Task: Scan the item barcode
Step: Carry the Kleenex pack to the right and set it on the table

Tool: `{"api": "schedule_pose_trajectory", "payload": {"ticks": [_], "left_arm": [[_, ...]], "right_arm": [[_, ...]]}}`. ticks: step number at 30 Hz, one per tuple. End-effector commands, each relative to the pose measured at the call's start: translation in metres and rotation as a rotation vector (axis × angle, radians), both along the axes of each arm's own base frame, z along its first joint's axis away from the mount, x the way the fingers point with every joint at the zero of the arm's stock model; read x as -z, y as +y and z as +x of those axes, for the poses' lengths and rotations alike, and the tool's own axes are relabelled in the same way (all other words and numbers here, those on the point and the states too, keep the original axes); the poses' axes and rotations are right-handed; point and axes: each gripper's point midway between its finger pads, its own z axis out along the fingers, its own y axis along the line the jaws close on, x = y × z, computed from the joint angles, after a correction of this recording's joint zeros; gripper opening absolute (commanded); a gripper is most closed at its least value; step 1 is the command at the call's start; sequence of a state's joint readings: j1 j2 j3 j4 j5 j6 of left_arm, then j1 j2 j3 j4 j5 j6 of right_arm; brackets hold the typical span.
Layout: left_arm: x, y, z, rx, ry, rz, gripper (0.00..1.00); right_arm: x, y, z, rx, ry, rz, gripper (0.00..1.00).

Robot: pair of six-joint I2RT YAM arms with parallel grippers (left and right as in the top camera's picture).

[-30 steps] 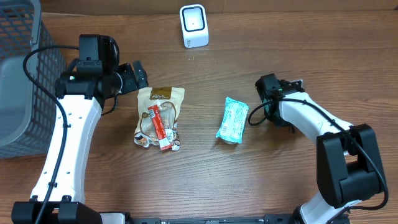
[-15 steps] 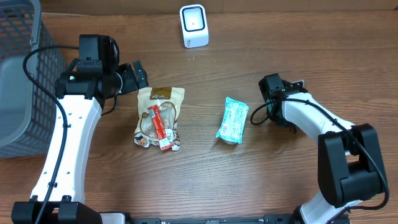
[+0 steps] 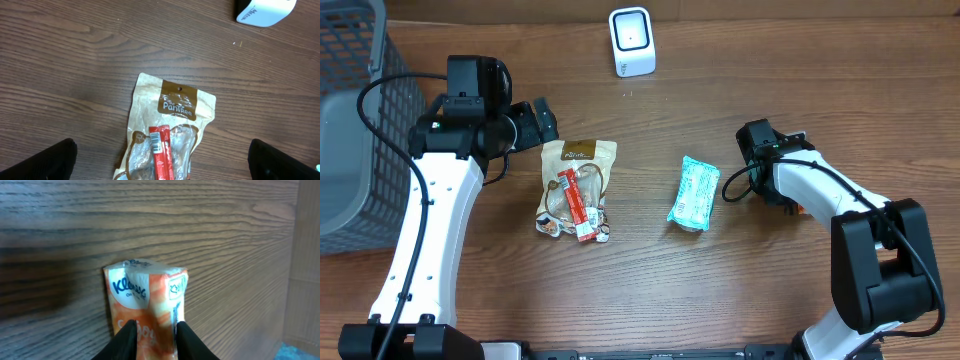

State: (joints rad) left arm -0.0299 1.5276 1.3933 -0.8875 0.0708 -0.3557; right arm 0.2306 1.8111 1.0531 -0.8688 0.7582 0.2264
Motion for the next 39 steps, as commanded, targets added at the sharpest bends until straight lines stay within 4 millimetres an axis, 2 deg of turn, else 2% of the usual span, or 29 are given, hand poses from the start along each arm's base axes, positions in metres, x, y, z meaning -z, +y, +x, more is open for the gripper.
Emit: {"api": "schedule_pose_trajectory", "payload": {"ticks": [1,10,13,20,25,27,31,36,39], "left_arm": [[-0.005,0.002,0.001,0.018,-0.018,0.016,1.00],[-0.005,0.002,0.001,0.018,-0.018,0.016,1.00],[-0.005,0.002,0.001,0.018,-0.018,0.016,1.00],[-0.005,0.002,0.001,0.018,-0.018,0.016,1.00],[-0.005,0.002,0.001,0.018,-0.018,0.016,1.00],[-0.005,0.002,0.001,0.018,-0.018,0.016,1.00],[-0.005,0.002,0.001,0.018,-0.018,0.016,1.00],[-0.005,0.002,0.001,0.018,-0.018,0.016,1.00],[-0.005,0.002,0.001,0.018,-0.018,0.016,1.00]], "right_arm": [[0.003,0.001,-0.001,0.006,-0.003,0.021,0.27],[-0.001,0.003,0.004,0.009,-0.020,0.029,0.35],[-0.004,0.011,0.010,0.008,-0.021,0.081,0.38],[-0.024,0.017,0.022,0.016,-0.029,0.127,0.43],[-0.019,0.016,0.022,0.075,-0.013,0.263,0.56],[-0.009,0.019,0.016,0.130,0.013,0.404,0.64],[-0.002,0.013,0.009,0.208,0.026,0.532,0.65],[0.000,0.007,0.003,0.277,0.032,0.630,0.55],[0.002,0.005,0.000,0.289,0.039,0.635,0.53]]}}
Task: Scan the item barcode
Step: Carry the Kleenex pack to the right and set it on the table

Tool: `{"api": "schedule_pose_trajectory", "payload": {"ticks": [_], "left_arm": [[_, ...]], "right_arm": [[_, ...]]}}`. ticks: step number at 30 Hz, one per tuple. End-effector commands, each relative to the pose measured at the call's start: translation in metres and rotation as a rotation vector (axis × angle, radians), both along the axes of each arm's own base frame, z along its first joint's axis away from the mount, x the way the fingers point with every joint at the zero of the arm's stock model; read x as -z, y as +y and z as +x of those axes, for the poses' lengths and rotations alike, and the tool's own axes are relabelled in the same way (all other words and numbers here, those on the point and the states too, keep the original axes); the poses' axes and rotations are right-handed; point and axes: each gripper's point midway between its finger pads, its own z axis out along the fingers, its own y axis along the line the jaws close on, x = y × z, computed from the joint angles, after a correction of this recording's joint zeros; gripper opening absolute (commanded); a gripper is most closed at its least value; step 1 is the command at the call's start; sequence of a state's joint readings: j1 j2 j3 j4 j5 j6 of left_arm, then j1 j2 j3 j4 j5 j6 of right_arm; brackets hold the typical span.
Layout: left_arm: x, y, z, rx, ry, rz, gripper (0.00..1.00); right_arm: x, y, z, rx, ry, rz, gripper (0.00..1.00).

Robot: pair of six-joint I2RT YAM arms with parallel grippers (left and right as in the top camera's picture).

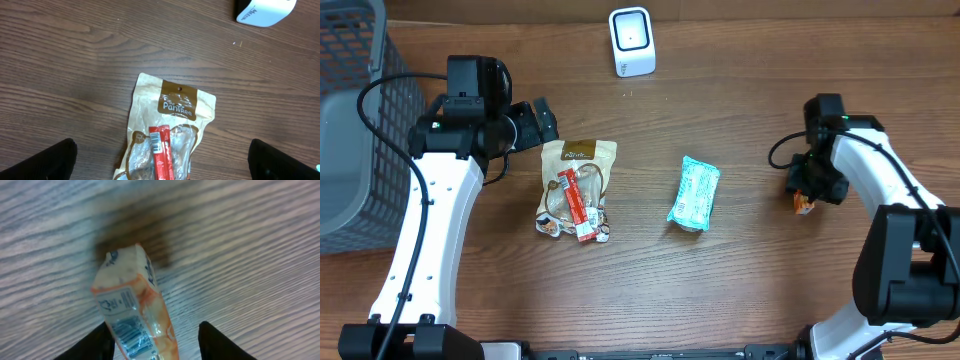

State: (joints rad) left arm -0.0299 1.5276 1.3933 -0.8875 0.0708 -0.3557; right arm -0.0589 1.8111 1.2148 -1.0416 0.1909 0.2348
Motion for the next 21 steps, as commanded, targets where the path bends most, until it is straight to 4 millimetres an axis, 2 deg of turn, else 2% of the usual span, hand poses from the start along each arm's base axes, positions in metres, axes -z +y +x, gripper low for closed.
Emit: {"api": "schedule_pose_trajectory", "payload": {"ticks": [1,3,5,9,13,16,17,19,21], "left_arm": [[-0.005,0.002,0.001,0.018,-0.018,0.016,1.00],[-0.005,0.002,0.001,0.018,-0.018,0.016,0.99],[-0.005,0.002,0.001,0.018,-0.018,0.016,1.00],[-0.005,0.002,0.001,0.018,-0.018,0.016,1.00],[-0.005,0.002,0.001,0.018,-0.018,0.016,1.00],[-0.005,0.002,0.001,0.018,-0.018,0.016,1.00],[-0.005,0.002,0.001,0.018,-0.018,0.016,1.00],[-0.005,0.002,0.001,0.018,-0.018,0.016,1.00],[-0.005,0.002,0.001,0.018,-0.018,0.016,1.00]], "right_arm": [[-0.003,0.010,0.006,0.004,-0.024,0.067,0.54],[-0.002,0.013,0.006,0.002,-0.025,0.083,0.54],[-0.002,0.014,0.005,0.002,-0.022,0.087,0.48],[0.001,0.014,0.001,0.003,-0.011,0.088,0.23],[0.002,0.014,0.001,0.003,-0.009,0.088,0.22],[0.002,0.014,0.004,0.002,-0.021,0.087,0.48],[0.002,0.014,0.005,0.002,-0.026,0.086,0.50],[0.002,0.014,0.009,0.001,-0.041,0.085,0.48],[0.002,0.014,0.012,0.000,-0.055,0.085,0.28]]}}
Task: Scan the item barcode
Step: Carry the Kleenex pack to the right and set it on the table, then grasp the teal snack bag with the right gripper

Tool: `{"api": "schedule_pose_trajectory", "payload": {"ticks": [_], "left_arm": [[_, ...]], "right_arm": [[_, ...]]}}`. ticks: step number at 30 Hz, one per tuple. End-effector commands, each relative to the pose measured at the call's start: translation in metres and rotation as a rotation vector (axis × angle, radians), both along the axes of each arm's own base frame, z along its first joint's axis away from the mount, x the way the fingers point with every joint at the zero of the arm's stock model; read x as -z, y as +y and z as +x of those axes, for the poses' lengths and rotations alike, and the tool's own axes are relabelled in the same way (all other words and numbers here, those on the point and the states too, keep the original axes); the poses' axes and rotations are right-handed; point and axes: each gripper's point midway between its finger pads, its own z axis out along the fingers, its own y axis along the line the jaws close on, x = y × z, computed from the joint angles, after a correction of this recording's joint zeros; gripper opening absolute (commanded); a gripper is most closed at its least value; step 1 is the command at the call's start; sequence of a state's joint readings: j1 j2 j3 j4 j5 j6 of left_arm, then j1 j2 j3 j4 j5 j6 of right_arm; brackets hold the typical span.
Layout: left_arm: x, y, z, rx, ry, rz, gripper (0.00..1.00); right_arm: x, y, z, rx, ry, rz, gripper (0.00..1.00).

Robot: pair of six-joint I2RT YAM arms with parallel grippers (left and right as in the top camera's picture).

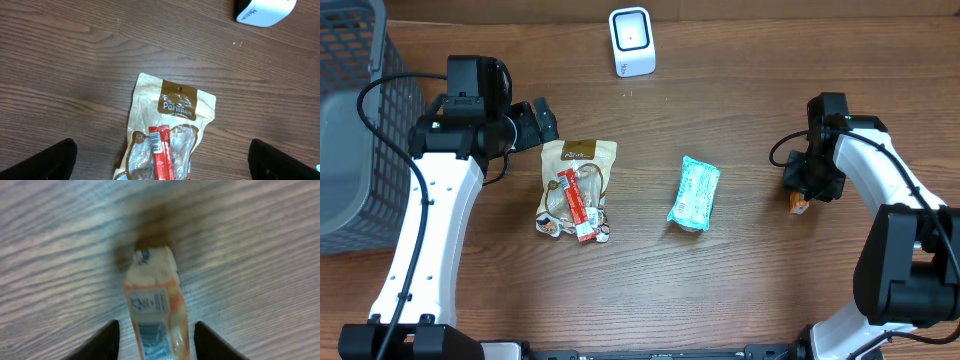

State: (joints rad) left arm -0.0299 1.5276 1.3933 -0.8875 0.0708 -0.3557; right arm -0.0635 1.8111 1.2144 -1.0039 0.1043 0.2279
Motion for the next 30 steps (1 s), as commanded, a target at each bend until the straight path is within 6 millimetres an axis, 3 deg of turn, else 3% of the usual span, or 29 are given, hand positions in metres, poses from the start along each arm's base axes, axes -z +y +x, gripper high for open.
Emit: {"api": "schedule_pose_trajectory", "payload": {"ticks": [1,2,3,6,9,14,17,22,25,30], "left_arm": [[-0.005,0.002,0.001,0.018,-0.018,0.016,1.00],[-0.005,0.002,0.001,0.018,-0.018,0.016,1.00],[-0.005,0.002,0.001,0.018,-0.018,0.016,1.00],[-0.005,0.002,0.001,0.018,-0.018,0.016,1.00],[-0.005,0.002,0.001,0.018,-0.018,0.016,1.00],[-0.005,0.002,0.001,0.018,-0.018,0.016,1.00],[-0.005,0.002,0.001,0.018,-0.018,0.016,1.00],[-0.005,0.002,0.001,0.018,-0.018,0.016,1.00],[-0.005,0.002,0.001,0.018,-0.018,0.016,1.00],[-0.005,0.002,0.001,0.018,-0.018,0.016,1.00]], "right_arm": [[-0.001,0.001,0.004,0.003,-0.020,0.000,0.17],[-0.001,0.001,0.005,0.004,-0.023,0.000,0.14],[-0.001,0.001,0.005,0.004,-0.026,0.000,0.18],[-0.001,0.001,0.006,0.004,-0.027,0.000,0.45],[-0.001,0.001,0.006,0.000,-0.029,-0.001,0.56],[-0.010,0.000,0.018,-0.022,-0.062,-0.004,0.57],[-0.040,-0.001,0.031,-0.021,-0.084,-0.004,0.58],[-0.113,0.008,0.052,-0.026,-0.157,0.049,0.61],[-0.143,0.028,0.057,-0.040,-0.197,0.162,1.00],[-0.157,0.063,0.061,-0.068,-0.227,0.368,1.00]]}}
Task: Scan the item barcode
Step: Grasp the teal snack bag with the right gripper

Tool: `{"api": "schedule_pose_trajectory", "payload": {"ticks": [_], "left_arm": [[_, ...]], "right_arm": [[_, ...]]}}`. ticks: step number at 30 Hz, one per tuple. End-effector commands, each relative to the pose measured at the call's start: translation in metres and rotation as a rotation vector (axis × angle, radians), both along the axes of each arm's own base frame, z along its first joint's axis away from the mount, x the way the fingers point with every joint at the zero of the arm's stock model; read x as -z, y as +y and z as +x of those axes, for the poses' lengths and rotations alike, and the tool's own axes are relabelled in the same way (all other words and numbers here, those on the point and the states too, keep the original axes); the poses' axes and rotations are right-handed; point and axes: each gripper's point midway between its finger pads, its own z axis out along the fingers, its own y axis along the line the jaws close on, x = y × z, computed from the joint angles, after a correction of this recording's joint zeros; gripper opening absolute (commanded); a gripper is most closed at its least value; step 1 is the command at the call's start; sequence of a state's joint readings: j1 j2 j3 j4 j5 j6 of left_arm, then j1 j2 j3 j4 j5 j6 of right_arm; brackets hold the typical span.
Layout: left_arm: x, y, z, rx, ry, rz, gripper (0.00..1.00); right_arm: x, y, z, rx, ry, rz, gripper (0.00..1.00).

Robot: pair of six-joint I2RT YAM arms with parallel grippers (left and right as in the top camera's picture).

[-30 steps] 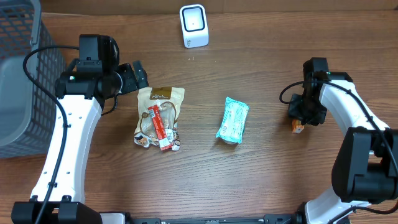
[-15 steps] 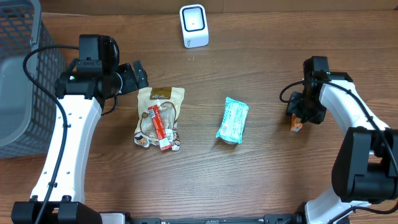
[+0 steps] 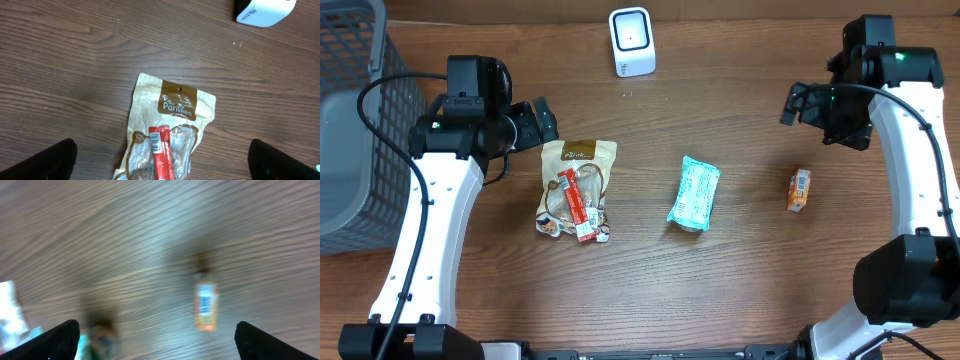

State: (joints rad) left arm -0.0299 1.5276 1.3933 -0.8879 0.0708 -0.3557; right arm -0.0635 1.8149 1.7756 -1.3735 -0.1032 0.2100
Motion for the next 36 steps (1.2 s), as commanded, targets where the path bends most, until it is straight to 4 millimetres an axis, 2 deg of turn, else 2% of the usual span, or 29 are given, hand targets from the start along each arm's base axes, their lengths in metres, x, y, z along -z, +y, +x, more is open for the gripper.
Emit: {"api": "schedule_pose_trajectory", "payload": {"ticks": [1,5,7,8,13,20,22,26,31,33,35,36], "left_arm": [[-0.006,0.002,0.001,0.018,-0.018,0.016,1.00],[-0.006,0.002,0.001,0.018,-0.018,0.016,1.00],[-0.006,0.002,0.001,0.018,-0.018,0.016,1.00],[-0.006,0.002,0.001,0.018,-0.018,0.016,1.00],[-0.006,0.002,0.001,0.018,-0.018,0.016,1.00],[-0.006,0.002,0.001,0.018,-0.018,0.016,1.00],[-0.006,0.002,0.001,0.018,-0.018,0.016,1.00],[-0.006,0.002,0.001,0.018,-0.018,0.016,1.00],[-0.006,0.002,0.001,0.018,-0.018,0.016,1.00],[-0.006,0.002,0.001,0.018,-0.018,0.016,1.00],[-0.006,0.002,0.001,0.018,-0.018,0.016,1.00],[-0.006,0.002,0.001,0.018,-0.018,0.016,1.00]], "right_arm": [[-0.014,0.038,0.001,-0.049,-0.025,0.216,0.99],[-0.017,0.062,-0.011,-0.086,0.018,0.305,0.81],[-0.016,0.071,-0.019,-0.108,0.051,0.303,0.79],[-0.013,0.082,-0.026,-0.135,0.075,0.296,0.73],[-0.001,0.108,-0.041,-0.212,0.129,0.267,0.63],[0.029,0.133,-0.063,-0.219,0.220,0.221,0.62],[0.047,0.136,-0.068,-0.191,0.244,0.173,0.61],[0.073,0.151,-0.078,-0.231,0.259,0.161,0.57],[0.092,0.158,-0.089,-0.249,0.280,0.154,0.52],[0.096,0.157,-0.092,-0.249,0.287,0.152,0.45],[0.096,0.157,-0.092,-0.249,0.289,0.152,0.32],[0.096,0.157,-0.091,-0.250,0.286,0.152,0.14]]}}
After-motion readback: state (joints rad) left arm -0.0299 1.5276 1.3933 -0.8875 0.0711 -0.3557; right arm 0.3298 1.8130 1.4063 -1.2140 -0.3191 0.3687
